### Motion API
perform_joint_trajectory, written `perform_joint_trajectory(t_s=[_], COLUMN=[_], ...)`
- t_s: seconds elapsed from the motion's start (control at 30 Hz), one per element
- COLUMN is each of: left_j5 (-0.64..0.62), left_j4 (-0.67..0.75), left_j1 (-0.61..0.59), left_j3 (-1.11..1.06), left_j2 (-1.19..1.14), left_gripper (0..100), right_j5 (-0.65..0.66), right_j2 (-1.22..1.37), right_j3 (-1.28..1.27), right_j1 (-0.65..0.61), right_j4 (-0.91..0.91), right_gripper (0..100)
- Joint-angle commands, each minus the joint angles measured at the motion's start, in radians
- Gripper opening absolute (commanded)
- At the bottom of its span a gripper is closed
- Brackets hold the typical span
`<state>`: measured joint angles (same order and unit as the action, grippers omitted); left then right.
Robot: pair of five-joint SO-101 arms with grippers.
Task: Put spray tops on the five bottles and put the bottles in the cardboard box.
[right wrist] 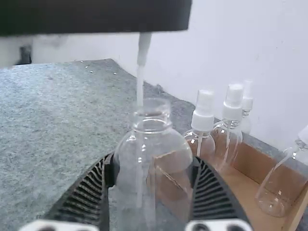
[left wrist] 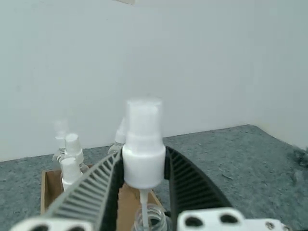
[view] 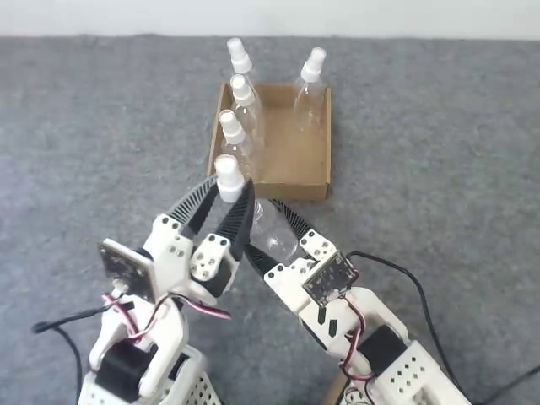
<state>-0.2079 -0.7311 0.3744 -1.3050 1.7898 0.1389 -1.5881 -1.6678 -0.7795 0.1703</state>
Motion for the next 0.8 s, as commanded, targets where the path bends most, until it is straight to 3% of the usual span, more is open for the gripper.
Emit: perform_joint_trajectory(t_s=[0.0,0.2,0.77], left_j5=[0.018,0.012,0.012], left_j4=[-0.002,-0.041,-0.044], left_j1=[0.035,0.029,-0.063], left_j3=[-0.005,-0.007,0.065], left_j2=[0.005,0.006,0.006], left_gripper=[3,15,15], right_j5=[-0.009,-0.009,-0.009], right_j2=[-0.024,-0.024,-0.024], right_j3=[-0.021,-0.021,-0.021], right_j1=[-0.007,-0.005,-0.005], right_j4=[-0.025,-0.025,0.019], right_gripper=[3.8,3.7,3.7])
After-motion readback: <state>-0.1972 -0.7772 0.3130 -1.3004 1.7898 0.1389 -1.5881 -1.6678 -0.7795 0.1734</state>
